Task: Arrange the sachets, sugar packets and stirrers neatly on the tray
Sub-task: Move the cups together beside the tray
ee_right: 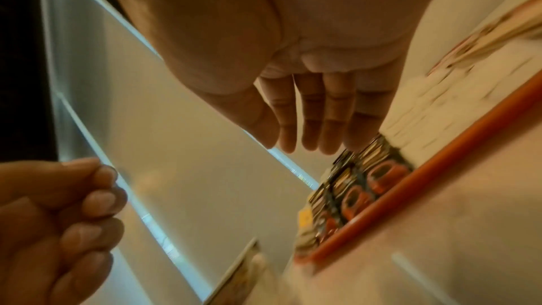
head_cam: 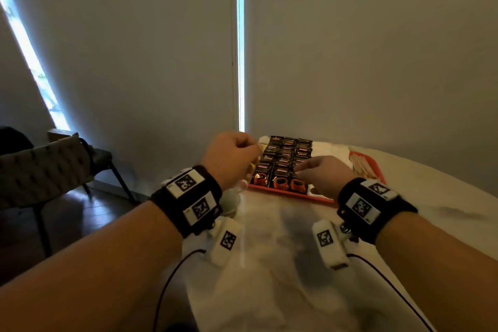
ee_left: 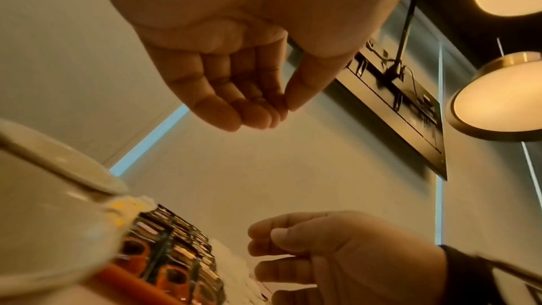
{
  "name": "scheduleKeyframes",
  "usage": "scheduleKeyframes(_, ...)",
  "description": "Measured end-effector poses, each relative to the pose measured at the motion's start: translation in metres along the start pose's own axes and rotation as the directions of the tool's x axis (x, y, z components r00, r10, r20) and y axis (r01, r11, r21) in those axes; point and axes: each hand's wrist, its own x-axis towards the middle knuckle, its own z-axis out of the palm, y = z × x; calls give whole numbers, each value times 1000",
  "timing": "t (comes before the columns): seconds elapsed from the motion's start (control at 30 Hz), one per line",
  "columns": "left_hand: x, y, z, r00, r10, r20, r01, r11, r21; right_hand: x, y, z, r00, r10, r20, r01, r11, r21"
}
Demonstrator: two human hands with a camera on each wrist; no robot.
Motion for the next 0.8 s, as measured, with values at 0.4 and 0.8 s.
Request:
scheduleKeyframes(0.4, -58, -99, -71, 960, -259, 104, 192, 885, 425, -8, -61, 86, 975, 3, 224, 7, 999, -46)
scheduleKeyframes(0.8, -53, -118, -92, 917, -364, 166, 346, 930, 126, -2, -64, 117, 977, 108, 182, -94, 992, -87)
